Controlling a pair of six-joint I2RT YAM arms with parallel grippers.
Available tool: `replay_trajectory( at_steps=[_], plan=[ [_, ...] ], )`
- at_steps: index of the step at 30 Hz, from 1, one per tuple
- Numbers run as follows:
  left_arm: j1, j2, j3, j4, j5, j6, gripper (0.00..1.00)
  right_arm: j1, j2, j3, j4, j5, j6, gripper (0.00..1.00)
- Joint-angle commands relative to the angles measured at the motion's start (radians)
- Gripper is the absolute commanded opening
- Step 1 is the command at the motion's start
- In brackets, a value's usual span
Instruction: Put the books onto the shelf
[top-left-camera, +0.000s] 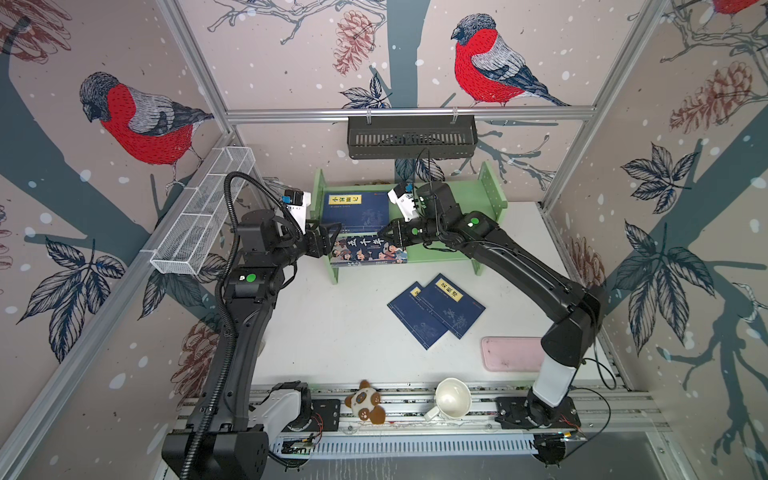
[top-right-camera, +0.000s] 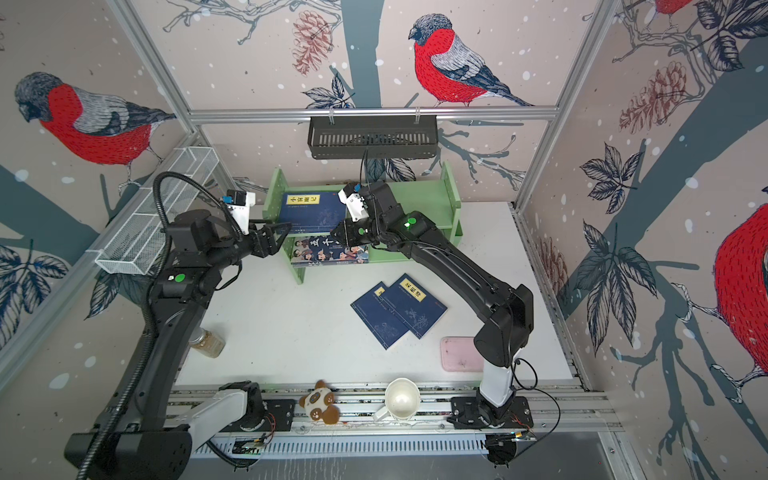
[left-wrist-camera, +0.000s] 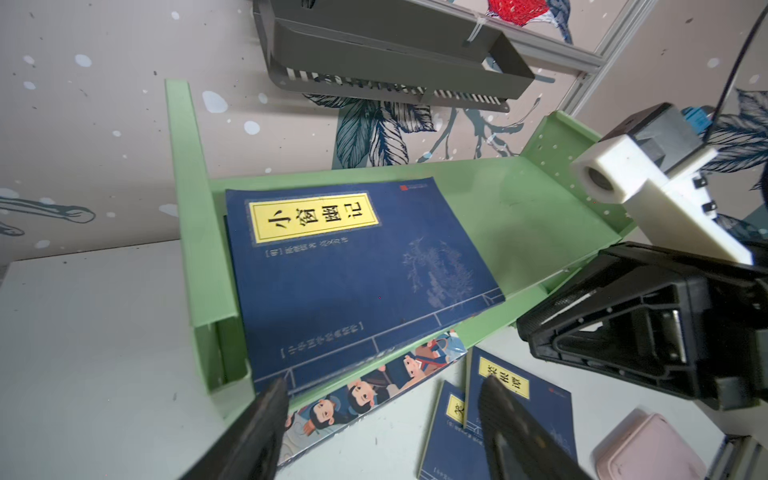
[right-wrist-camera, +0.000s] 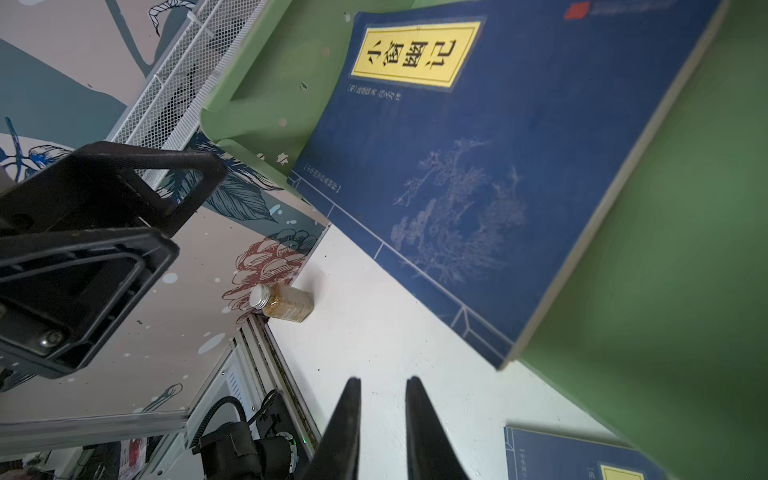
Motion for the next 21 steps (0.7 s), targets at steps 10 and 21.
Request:
replay_trajectory(
  at_steps=[10, 21],
  plan=[
    [0.0, -0.018, -0.048, 0.029, -0.059, 0.029, 0.73, -0.011, 0.074, 0.08, -0.023, -0.007, -0.037, 0.22],
    [0.001, -0.025, -0.054, 0.029, -0.051, 0.023, 0.72, -0.022, 0.086, 0.084, -0.024, -0.027, -0.03, 0.22]
  ],
)
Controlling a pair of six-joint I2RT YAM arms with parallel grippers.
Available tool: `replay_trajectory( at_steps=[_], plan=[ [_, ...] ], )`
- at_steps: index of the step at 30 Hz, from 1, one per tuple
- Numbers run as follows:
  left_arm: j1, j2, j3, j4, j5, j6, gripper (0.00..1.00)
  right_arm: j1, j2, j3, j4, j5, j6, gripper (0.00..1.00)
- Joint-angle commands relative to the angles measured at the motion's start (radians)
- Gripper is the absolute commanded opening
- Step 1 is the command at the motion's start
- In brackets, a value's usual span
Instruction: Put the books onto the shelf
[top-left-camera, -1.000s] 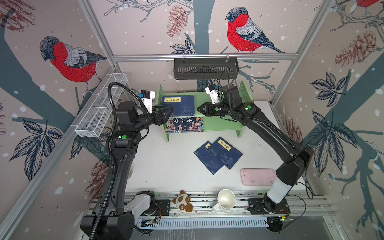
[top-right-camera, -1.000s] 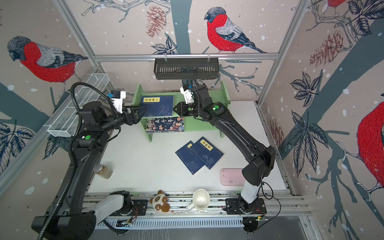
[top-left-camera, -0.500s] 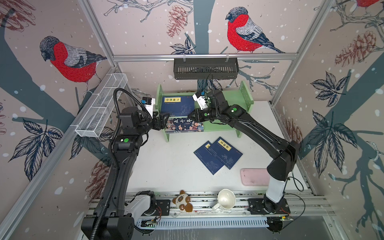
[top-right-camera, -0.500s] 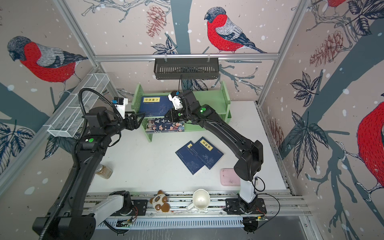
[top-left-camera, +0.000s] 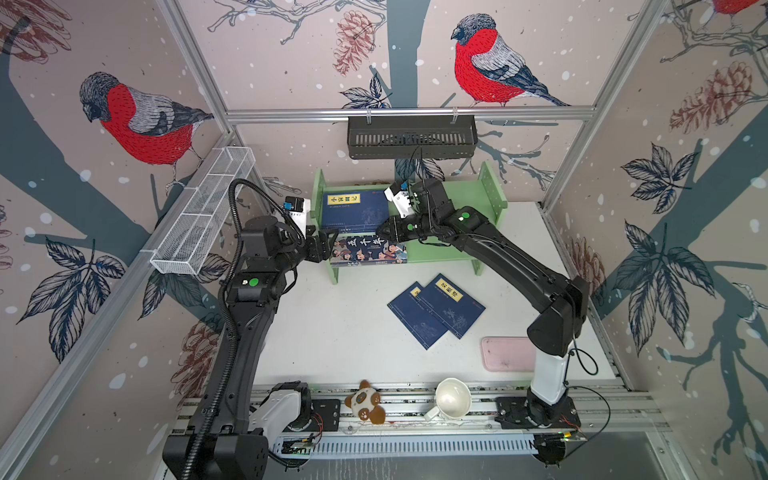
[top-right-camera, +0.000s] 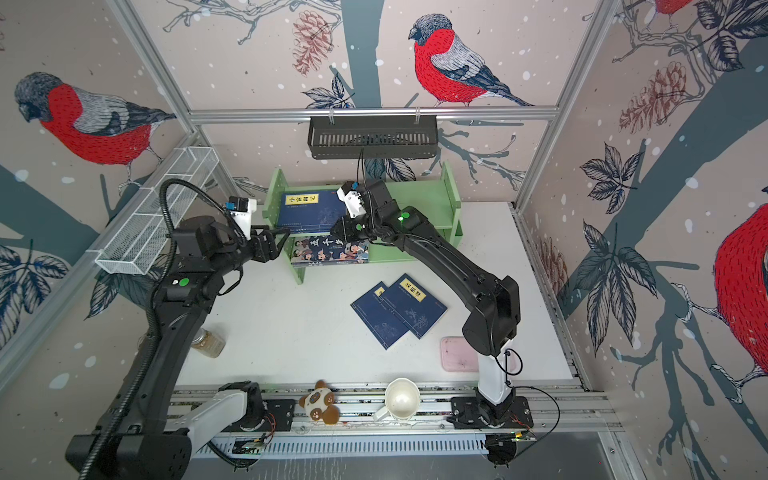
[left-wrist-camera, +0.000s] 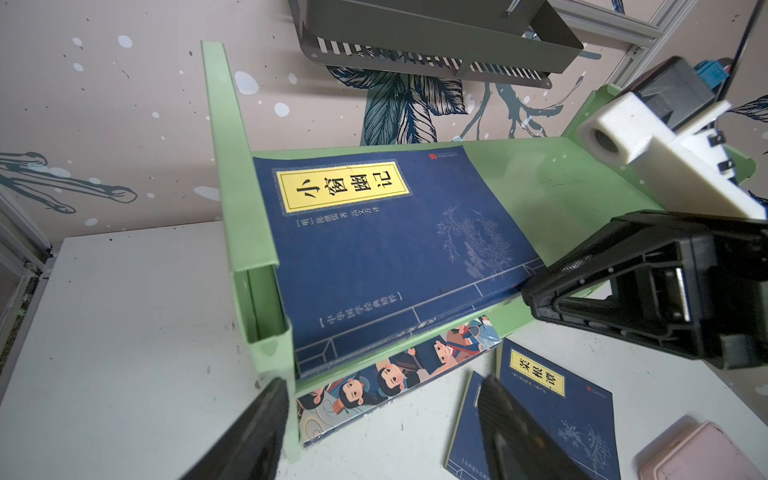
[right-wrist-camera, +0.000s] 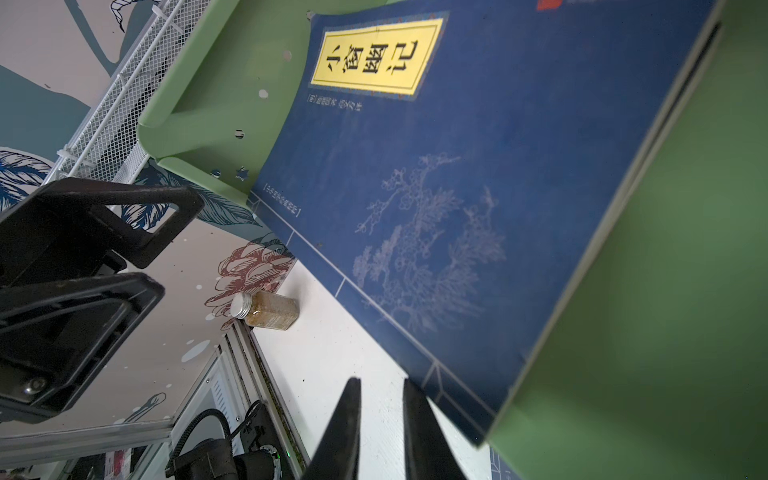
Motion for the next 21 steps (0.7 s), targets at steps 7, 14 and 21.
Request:
replay_trajectory(
  at_steps=[7, 14, 21],
  plan=[
    [0.0, -0.005, 0.005, 0.02, 0.007, 0.021, 0.72, 0.013, -0.059, -0.008, -0.004, -0.005, -0.006, 0.28],
    [0.0, 0.004, 0.031, 0.026, 0.029, 0.008, 0.72, -0.044, -0.143, -0.078, 0.056, 0.07, 0.03, 0.3],
    [0.001, -0.003, 0.022, 0.021, 0.048, -0.009, 0.73, -0.092, -0.122, -0.105, 0.115, -0.006, 0.068, 0.37]
  ],
)
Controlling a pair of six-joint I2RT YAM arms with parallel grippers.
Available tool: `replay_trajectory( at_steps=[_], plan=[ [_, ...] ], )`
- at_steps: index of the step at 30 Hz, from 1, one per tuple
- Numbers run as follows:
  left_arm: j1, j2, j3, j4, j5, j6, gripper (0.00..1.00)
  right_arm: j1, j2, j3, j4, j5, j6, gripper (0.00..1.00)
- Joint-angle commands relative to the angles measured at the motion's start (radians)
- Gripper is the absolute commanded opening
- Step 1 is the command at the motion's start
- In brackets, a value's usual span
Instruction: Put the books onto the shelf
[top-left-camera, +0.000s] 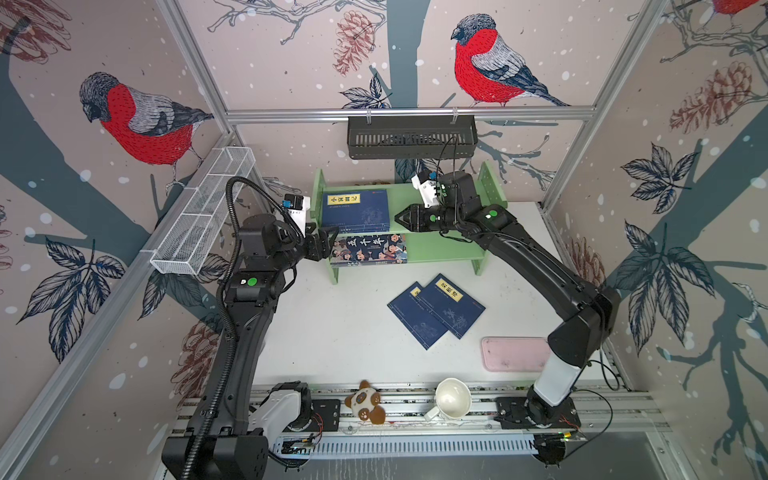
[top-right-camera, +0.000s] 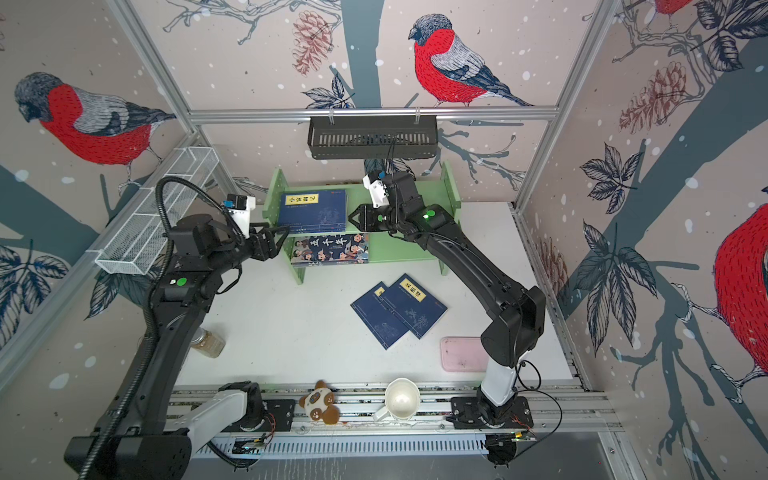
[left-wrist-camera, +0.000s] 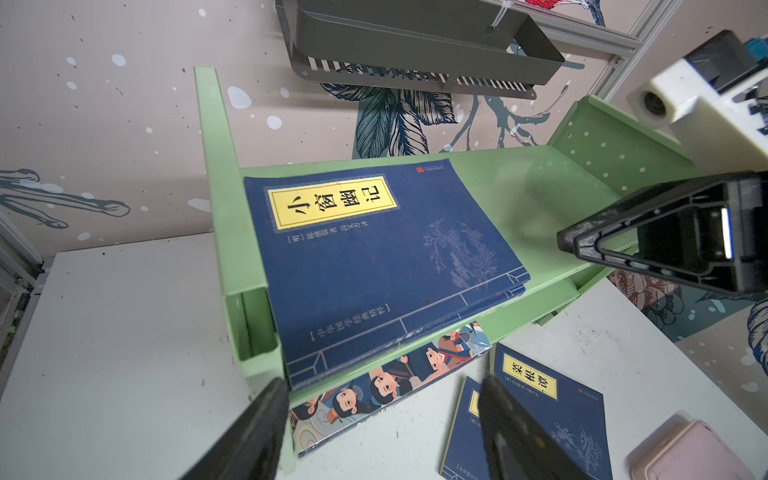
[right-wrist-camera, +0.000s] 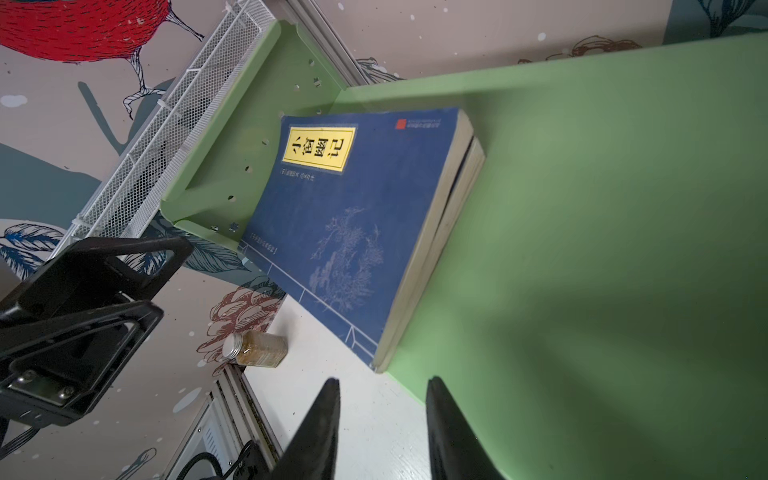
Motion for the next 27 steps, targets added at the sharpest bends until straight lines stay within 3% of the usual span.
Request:
replay_trajectory(
  at_steps=[1, 27],
  plan=[
    [0.0, -0.005, -0.002, 0.02, 0.024, -0.008, 0.73, -0.003, 0.02, 0.012, 0.056, -0.048, 0.016, 0.39],
    [0.0, -0.013, -0.018, 0.031, 0.028, -0.014, 0.73, 0.021, 0.105, 0.086, -0.002, -0.116, -0.006, 0.41]
  ],
)
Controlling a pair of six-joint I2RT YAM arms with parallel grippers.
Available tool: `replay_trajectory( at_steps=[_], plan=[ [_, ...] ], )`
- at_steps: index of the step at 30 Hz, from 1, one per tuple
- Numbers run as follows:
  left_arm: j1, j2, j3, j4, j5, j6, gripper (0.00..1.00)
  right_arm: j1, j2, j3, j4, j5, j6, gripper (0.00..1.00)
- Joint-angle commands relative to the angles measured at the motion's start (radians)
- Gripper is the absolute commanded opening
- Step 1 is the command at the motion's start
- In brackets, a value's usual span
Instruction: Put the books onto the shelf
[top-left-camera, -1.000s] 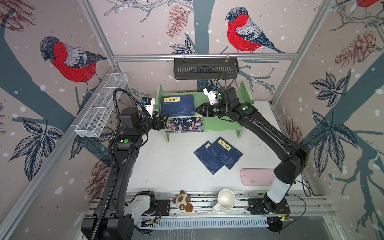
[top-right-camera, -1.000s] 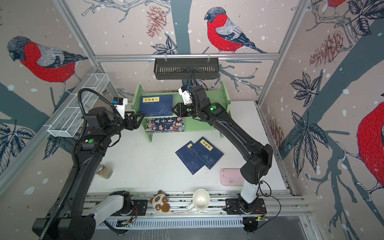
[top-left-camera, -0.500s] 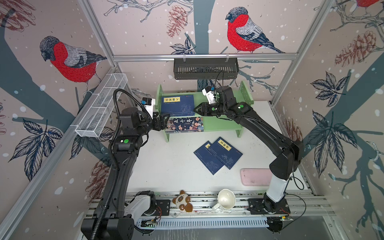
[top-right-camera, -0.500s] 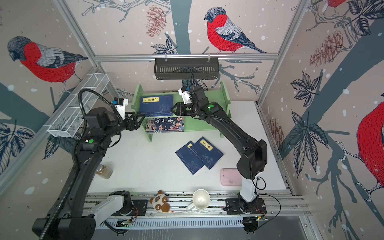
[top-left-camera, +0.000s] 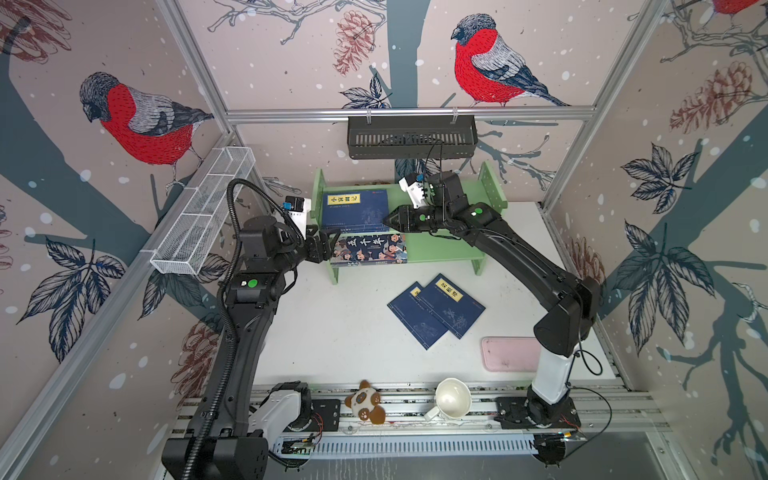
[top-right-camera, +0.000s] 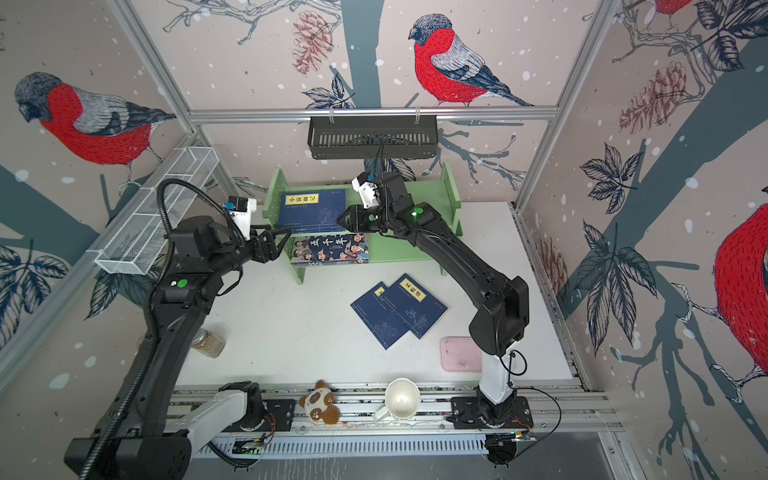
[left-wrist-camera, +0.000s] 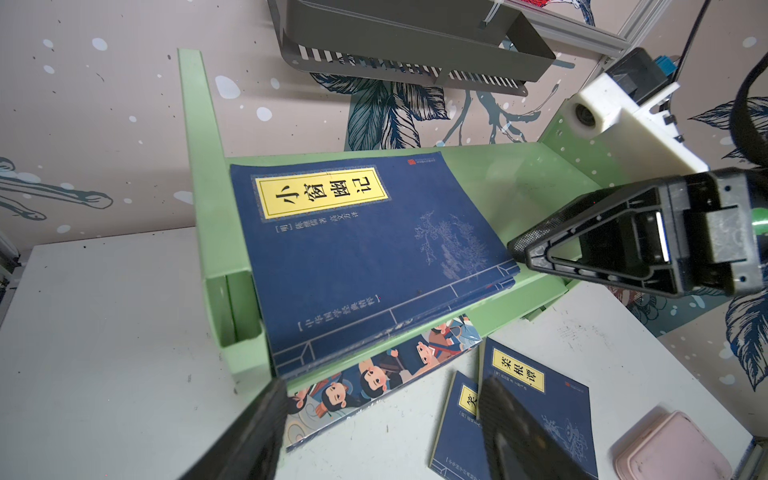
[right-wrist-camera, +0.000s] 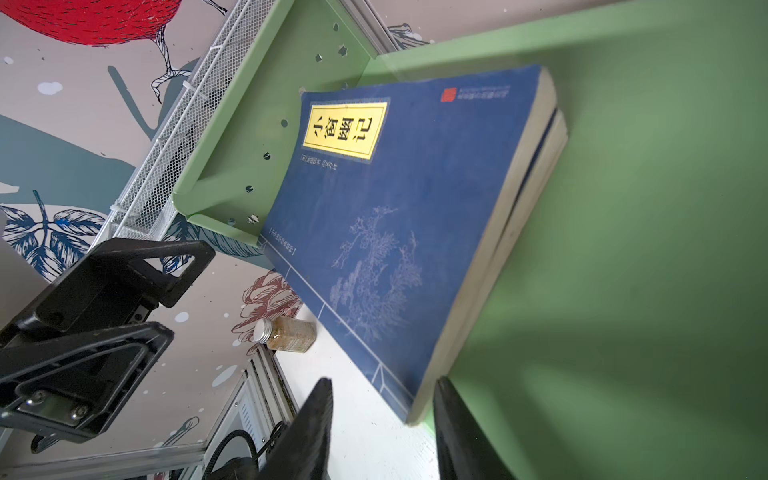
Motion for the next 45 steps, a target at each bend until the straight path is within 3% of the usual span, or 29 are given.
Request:
replay_trajectory(
  at_steps=[1, 16, 25, 28, 31, 36, 39, 45],
  plan=[
    [0.0, -0.004, -0.001, 0.03, 0.011, 0.0, 0.73, 0.007, 0.005, 0.015, -0.015, -0.009, -0.022, 0.41],
    [0.001, -0.005, 0.0, 0.034, 0.015, -0.007, 0.73, 0.015, -0.003, 0.021, -0.043, 0.0, -0.037, 0.4],
    [0.0, -0.006, 0.023, 0.013, 0.024, -0.026, 0.73, 0.009, -0.089, 0.0, -0.032, 0.17, -0.05, 0.46],
    [0.0, -0.012, 0.028, -0.01, 0.07, -0.051, 0.73, 0.016, -0.208, -0.12, 0.024, 0.238, -0.057, 0.46],
    [0.0, -0.029, 0.015, -0.027, 0.143, -0.075, 0.72, 0.023, -0.393, -0.359, 0.137, 0.305, -0.03, 0.46],
    [-0.001, -0.078, -0.077, -0.025, 0.4, -0.084, 0.72, 0.021, -0.751, -0.784, 0.277, 0.46, 0.083, 0.46],
    [-0.008, -0.104, -0.141, 0.007, 0.496, -0.124, 0.72, -0.005, -0.907, -0.976, 0.295, 0.526, 0.179, 0.5],
    [-0.05, -0.157, -0.257, 0.029, 0.506, -0.151, 0.71, -0.145, -0.979, -1.163, 0.226, 0.5, 0.291, 0.57]
  ],
)
